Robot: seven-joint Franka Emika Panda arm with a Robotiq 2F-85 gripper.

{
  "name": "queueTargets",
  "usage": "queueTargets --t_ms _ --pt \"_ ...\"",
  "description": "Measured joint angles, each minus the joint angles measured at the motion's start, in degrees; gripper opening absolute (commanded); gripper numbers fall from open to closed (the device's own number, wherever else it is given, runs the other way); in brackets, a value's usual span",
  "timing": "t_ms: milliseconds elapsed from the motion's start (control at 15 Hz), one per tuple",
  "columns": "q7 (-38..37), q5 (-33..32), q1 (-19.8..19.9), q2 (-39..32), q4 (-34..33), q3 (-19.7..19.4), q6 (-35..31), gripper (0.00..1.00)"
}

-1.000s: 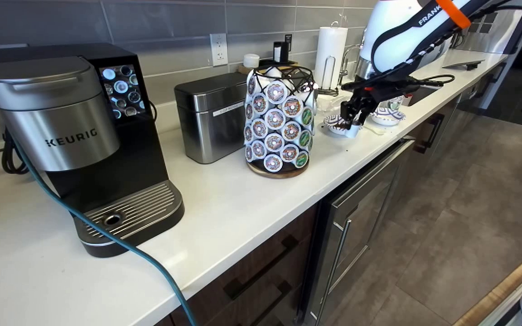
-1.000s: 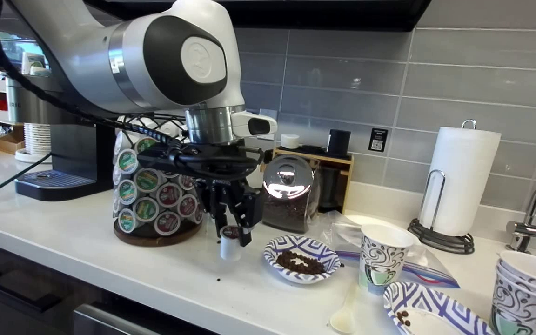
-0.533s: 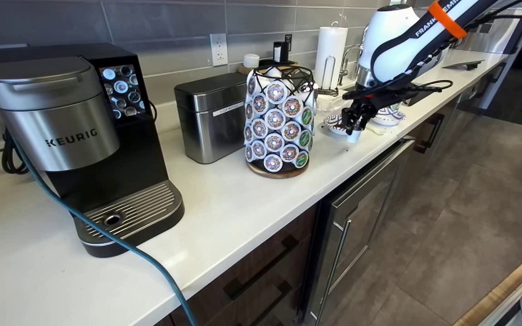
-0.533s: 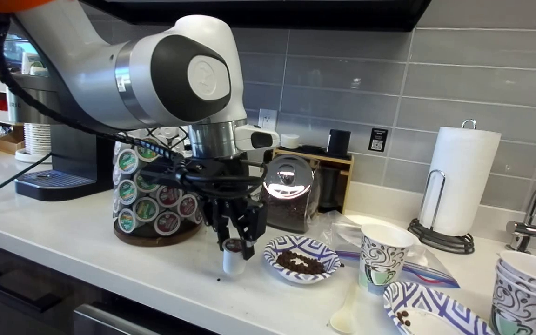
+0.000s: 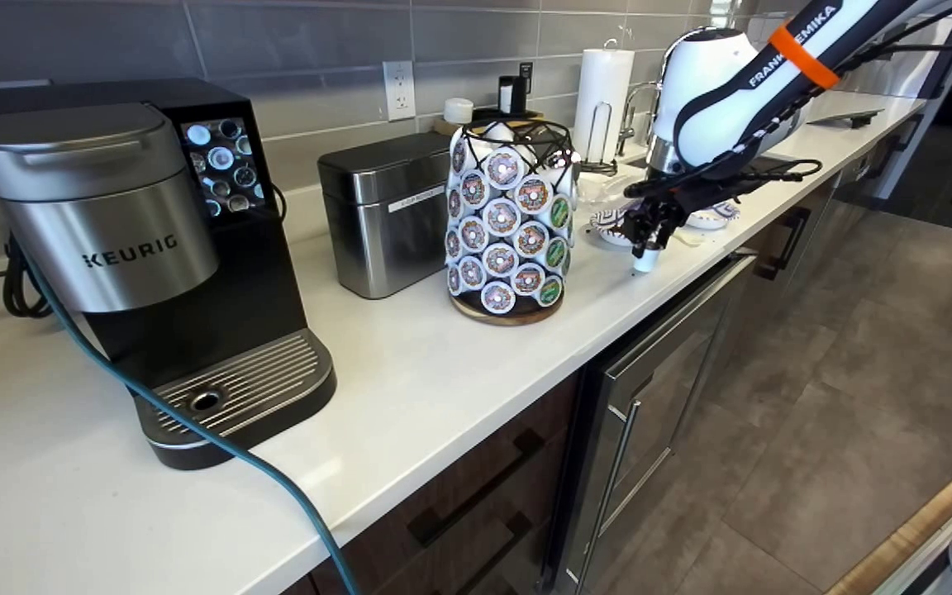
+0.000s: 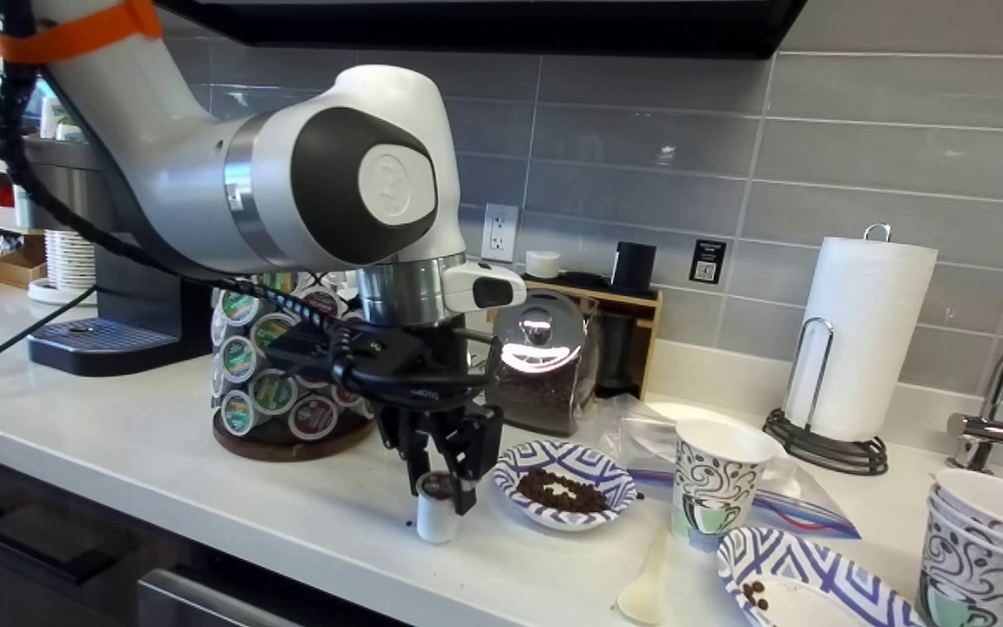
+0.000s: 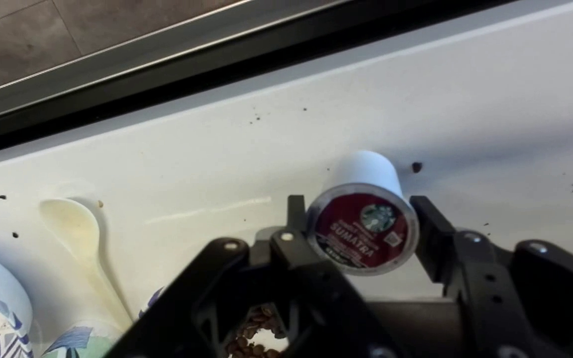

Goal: Take the k-cup off of the rack and put it on the counter

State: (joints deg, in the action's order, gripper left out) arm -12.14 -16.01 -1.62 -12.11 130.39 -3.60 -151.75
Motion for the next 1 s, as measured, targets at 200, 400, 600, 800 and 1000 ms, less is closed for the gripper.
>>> queueTargets --t_ms 200,400,600,800,1000 --pt "0.00 0.00 0.00 -0.46 -0.03 -0.09 0.00 0.86" --pt "0.00 0.00 -0.03 -0.53 -0.11 -0.31 0.00 1.00" --pt "0.00 0.15 -0.03 -0.53 -0.44 -0.39 0.00 1.00" --pt "1.37 3.41 0.19 -0.49 -0.60 -0.07 0.02 1.00" --pt "5.31 9.27 1.02 0.09 -0.63 0.87 0.62 1.00"
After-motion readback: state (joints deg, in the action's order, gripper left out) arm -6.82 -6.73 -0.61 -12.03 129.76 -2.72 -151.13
